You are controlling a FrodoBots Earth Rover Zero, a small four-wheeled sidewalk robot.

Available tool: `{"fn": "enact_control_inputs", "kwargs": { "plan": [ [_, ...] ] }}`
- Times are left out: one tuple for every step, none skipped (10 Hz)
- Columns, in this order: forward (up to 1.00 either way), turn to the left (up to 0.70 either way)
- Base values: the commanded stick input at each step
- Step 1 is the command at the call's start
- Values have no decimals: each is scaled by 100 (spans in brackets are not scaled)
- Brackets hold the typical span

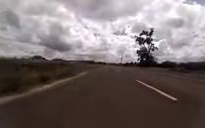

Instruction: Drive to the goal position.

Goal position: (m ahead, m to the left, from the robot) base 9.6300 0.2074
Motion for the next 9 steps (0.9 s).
{"fn": "enact_control_inputs", "kwargs": {
  "plan": [
    [100, -22],
    [100, -11],
    [100, -5],
    [100, 0],
    [100, 0],
    [100, 0],
    [100, 0],
    [100, 0],
    [100, -28]
  ]
}}
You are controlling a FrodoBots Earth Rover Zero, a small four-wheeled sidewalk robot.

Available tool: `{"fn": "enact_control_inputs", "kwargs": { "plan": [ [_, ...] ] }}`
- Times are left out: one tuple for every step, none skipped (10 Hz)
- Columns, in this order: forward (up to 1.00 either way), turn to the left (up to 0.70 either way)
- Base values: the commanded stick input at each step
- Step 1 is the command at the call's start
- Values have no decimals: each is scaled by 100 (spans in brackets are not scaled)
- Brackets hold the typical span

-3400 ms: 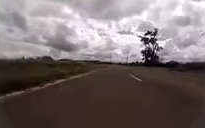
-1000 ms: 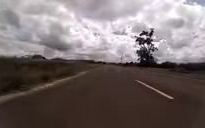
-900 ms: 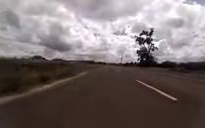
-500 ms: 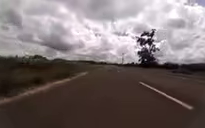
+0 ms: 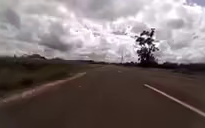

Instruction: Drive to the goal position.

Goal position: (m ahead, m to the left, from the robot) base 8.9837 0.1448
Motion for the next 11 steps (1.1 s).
{"fn": "enact_control_inputs", "kwargs": {
  "plan": [
    [100, -34],
    [100, -38],
    [100, -34],
    [100, 0],
    [100, 0],
    [100, 0],
    [100, 0],
    [100, 0],
    [100, 0],
    [100, 0],
    [100, 0]
  ]
}}
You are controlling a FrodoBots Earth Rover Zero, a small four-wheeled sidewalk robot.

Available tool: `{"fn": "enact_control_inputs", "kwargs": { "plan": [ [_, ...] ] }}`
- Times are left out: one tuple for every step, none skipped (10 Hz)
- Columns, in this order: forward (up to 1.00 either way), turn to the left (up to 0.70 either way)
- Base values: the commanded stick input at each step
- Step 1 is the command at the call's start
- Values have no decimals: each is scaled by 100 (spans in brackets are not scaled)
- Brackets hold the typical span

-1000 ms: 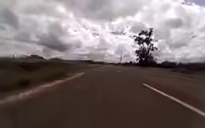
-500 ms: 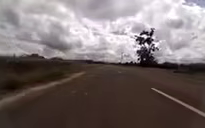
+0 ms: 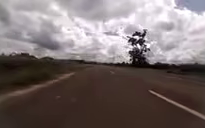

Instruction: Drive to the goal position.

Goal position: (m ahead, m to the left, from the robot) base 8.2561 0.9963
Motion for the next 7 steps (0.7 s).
{"fn": "enact_control_inputs", "kwargs": {
  "plan": [
    [100, 0],
    [100, 0],
    [100, -25],
    [100, -18],
    [100, -11],
    [100, -4],
    [100, 0]
  ]
}}
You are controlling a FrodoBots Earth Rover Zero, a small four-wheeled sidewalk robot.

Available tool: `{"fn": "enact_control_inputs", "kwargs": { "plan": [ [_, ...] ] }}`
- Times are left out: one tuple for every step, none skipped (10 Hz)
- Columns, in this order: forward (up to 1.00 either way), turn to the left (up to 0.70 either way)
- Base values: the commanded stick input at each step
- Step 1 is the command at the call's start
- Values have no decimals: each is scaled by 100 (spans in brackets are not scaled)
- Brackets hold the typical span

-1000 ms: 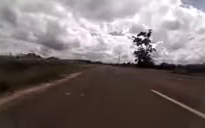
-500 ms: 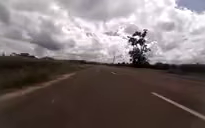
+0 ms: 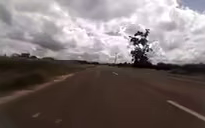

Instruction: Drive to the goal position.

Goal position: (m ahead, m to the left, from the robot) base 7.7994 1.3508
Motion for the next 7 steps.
{"fn": "enact_control_inputs", "kwargs": {
  "plan": [
    [100, 0],
    [100, 0],
    [100, 0],
    [100, 0],
    [100, 0],
    [100, 0],
    [100, 0]
  ]
}}
